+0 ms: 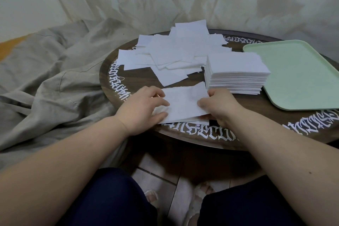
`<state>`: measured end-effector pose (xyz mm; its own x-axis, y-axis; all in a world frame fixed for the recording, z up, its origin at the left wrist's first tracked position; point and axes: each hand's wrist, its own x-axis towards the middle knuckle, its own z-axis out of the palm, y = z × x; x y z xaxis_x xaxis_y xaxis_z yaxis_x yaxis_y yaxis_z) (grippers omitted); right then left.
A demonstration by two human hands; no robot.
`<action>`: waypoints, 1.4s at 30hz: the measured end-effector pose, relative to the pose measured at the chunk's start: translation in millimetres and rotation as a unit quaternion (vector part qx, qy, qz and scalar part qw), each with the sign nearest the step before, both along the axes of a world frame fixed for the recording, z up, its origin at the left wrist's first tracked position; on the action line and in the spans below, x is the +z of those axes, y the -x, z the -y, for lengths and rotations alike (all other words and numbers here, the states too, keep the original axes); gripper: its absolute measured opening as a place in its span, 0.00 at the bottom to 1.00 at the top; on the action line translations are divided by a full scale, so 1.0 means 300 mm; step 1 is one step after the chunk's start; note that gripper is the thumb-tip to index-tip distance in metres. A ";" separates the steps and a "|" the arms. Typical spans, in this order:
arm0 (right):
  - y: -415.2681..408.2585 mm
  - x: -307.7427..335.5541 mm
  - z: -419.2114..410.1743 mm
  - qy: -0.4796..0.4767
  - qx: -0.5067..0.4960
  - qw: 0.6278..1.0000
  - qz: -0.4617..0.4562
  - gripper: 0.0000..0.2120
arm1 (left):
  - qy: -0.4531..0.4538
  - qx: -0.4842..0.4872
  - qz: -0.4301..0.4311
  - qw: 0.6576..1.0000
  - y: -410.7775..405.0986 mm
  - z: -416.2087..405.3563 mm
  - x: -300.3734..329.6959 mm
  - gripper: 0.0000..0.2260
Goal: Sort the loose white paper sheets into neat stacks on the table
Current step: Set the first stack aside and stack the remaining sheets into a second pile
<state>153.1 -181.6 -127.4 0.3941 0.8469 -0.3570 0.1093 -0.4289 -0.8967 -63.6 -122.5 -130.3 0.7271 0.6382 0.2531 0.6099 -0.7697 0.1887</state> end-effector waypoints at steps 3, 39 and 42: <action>-0.022 0.026 0.012 0.019 0.053 0.975 0.214 0.08 | 0.063 -0.003 -0.043 0.997 -0.008 0.005 0.001 0.11; -0.088 0.061 0.088 -0.075 0.343 0.778 0.521 0.18 | 0.016 0.047 -0.080 0.996 -0.055 0.051 0.049 0.07; -0.091 0.060 0.088 -0.087 0.341 0.766 0.539 0.10 | 0.012 0.045 -0.036 0.998 -0.033 0.044 0.040 0.05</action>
